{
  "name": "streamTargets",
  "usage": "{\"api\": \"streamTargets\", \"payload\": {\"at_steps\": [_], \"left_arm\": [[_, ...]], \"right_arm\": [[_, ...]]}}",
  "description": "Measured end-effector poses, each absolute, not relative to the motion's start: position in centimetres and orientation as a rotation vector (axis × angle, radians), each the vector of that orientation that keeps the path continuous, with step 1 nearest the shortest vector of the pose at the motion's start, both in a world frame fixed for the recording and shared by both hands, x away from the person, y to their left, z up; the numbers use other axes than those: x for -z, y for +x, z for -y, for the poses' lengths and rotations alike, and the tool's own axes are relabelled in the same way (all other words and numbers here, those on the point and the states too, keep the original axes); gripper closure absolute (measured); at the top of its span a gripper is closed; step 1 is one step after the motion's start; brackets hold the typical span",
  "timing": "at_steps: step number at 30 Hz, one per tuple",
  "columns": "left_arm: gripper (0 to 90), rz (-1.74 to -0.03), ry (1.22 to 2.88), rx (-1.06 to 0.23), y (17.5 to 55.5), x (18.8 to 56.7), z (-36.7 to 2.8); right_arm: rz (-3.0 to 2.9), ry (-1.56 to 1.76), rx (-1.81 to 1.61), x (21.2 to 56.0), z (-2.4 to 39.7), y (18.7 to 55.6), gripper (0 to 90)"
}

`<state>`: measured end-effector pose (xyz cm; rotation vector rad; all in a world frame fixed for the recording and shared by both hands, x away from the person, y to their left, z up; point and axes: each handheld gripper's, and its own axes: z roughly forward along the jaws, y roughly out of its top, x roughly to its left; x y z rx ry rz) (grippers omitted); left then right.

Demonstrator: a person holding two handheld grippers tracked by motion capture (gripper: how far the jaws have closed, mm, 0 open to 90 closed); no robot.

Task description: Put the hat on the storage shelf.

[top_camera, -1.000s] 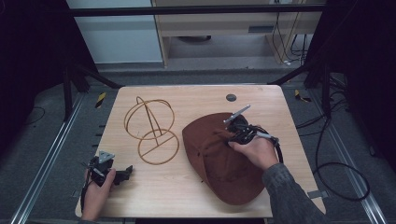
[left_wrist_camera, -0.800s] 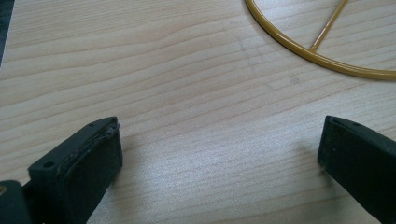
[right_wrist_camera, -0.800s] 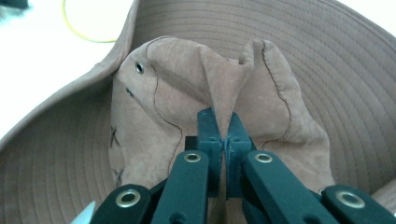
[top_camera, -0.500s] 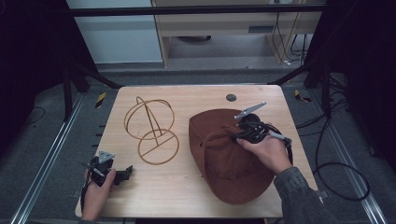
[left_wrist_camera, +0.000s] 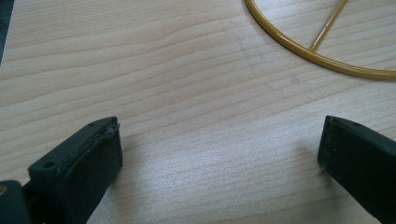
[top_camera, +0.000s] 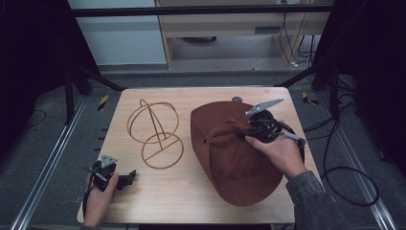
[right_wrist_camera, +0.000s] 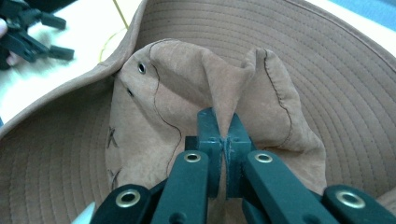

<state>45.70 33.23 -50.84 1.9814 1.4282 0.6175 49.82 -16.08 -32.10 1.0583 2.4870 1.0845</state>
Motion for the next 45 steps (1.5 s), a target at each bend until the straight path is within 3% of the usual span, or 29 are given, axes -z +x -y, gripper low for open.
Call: {"api": "streamTargets", "payload": {"at_steps": [19,45], "left_arm": [[0.0,-1.429,1.982,-0.618,45.7,50.8,-33.2],[0.0,-1.431,1.977,-0.618,45.7,50.8,-33.2]], "right_arm": [[-2.366,0.939,-1.235,25.4,14.5,48.0,89.1],[-2.336,0.87,-1.293,21.8,11.1,48.0,89.1]]}}
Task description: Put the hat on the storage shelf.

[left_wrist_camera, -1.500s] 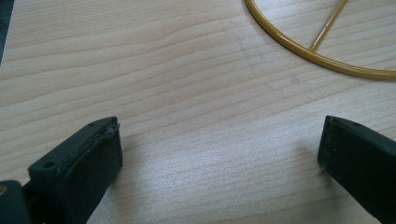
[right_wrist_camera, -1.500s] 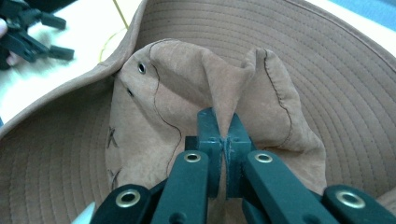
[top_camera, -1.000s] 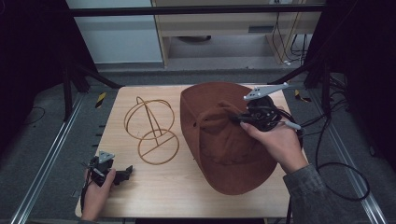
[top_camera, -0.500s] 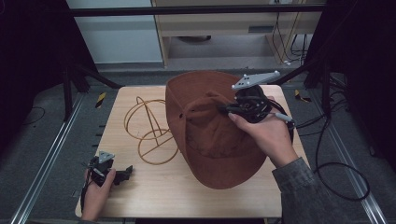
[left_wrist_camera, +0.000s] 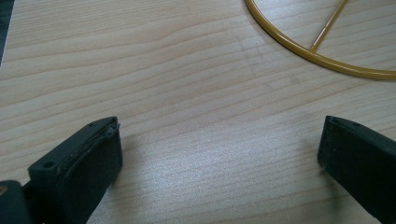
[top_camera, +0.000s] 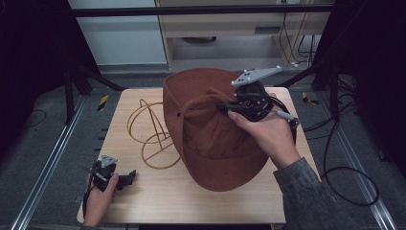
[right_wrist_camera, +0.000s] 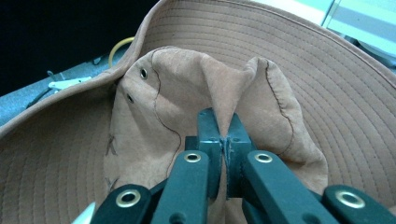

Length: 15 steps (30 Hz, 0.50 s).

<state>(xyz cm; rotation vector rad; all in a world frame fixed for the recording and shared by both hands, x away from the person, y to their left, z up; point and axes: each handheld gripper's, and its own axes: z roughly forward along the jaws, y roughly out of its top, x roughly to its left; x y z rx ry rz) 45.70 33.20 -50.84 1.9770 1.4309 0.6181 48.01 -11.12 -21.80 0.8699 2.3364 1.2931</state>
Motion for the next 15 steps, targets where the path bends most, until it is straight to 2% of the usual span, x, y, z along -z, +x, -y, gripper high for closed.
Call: {"api": "streamTargets", "payload": {"at_steps": [15], "left_arm": [[0.0,-1.428,1.976,-0.618,45.7,50.9,-33.2]], "right_arm": [[-2.332,0.827,-1.334,20.3,8.2,48.5,89.1]]}}
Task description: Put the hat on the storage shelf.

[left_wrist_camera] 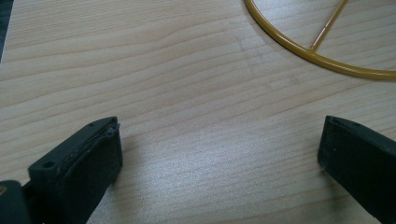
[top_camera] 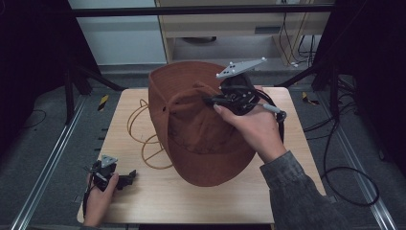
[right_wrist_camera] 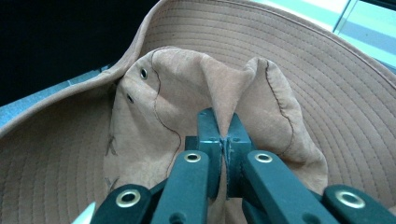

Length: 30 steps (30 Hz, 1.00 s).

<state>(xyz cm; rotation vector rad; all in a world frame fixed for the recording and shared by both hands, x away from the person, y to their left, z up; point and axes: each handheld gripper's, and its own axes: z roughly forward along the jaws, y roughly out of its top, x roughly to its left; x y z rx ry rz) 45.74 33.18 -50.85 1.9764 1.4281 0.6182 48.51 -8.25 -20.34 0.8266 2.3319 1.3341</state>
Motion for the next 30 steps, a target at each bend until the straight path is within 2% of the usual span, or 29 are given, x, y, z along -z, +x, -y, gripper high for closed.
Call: {"api": "streamTargets", "payload": {"at_steps": [30], "left_arm": [[0.0,-1.425,1.983,-0.617,45.8,50.8,-33.2]], "right_arm": [[-2.343,0.772,-1.313,19.2,3.1,50.2,89.1]]}}
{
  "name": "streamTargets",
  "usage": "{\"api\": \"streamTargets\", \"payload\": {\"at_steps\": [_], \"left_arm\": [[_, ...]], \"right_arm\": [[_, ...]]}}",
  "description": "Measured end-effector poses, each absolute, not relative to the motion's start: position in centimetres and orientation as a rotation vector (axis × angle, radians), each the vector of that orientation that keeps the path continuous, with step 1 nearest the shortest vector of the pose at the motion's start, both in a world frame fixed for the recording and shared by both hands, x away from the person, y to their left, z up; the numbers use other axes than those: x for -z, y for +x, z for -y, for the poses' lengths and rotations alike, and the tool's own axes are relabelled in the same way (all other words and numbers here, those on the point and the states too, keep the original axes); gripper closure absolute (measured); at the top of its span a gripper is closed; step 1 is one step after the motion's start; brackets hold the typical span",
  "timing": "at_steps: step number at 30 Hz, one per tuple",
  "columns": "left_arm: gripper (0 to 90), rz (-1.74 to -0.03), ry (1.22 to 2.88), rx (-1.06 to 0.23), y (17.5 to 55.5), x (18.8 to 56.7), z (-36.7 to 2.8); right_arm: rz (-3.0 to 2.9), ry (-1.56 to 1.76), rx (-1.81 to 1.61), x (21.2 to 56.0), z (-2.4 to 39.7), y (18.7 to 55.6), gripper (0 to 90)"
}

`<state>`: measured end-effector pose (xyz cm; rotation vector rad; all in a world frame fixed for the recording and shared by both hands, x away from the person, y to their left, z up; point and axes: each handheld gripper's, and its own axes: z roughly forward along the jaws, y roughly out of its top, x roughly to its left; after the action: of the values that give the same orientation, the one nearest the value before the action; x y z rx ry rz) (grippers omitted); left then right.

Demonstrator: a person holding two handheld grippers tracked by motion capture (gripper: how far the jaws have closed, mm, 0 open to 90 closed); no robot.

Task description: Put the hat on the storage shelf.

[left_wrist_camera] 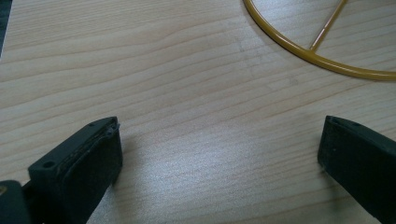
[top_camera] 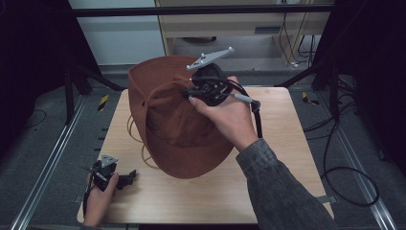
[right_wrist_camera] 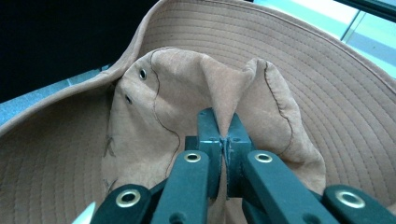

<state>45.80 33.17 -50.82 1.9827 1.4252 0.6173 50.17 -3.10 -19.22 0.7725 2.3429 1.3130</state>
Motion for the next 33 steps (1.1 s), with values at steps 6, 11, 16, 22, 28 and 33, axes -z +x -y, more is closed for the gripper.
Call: {"api": "streamTargets", "payload": {"at_steps": [6,11,16,22,28,33], "left_arm": [[0.0,-1.425,1.985,-0.614,45.8,50.8,-33.2],[0.0,-1.424,1.986,-0.615,45.8,50.8,-33.2],[0.0,-1.423,1.986,-0.615,45.8,50.8,-33.2],[0.0,-1.422,1.987,-0.614,45.9,50.8,-33.2],[0.0,-1.421,1.987,-0.612,45.9,50.8,-33.2],[0.0,-1.417,1.992,-0.609,46.0,50.8,-33.2]], "right_arm": [[-2.346,0.768,-1.304,19.3,2.1,50.7,89.2],[-2.352,0.762,-1.313,19.1,1.2,51.1,89.1],[-2.353,0.759,-1.303,18.8,0.4,51.8,89.1],[-2.374,0.75,-1.296,18.9,-0.5,52.3,89.1],[-2.399,0.748,-1.295,19.3,-1.6,53.1,89.1],[-2.422,0.728,-1.29,19.6,-2.2,53.8,89.1]]}}
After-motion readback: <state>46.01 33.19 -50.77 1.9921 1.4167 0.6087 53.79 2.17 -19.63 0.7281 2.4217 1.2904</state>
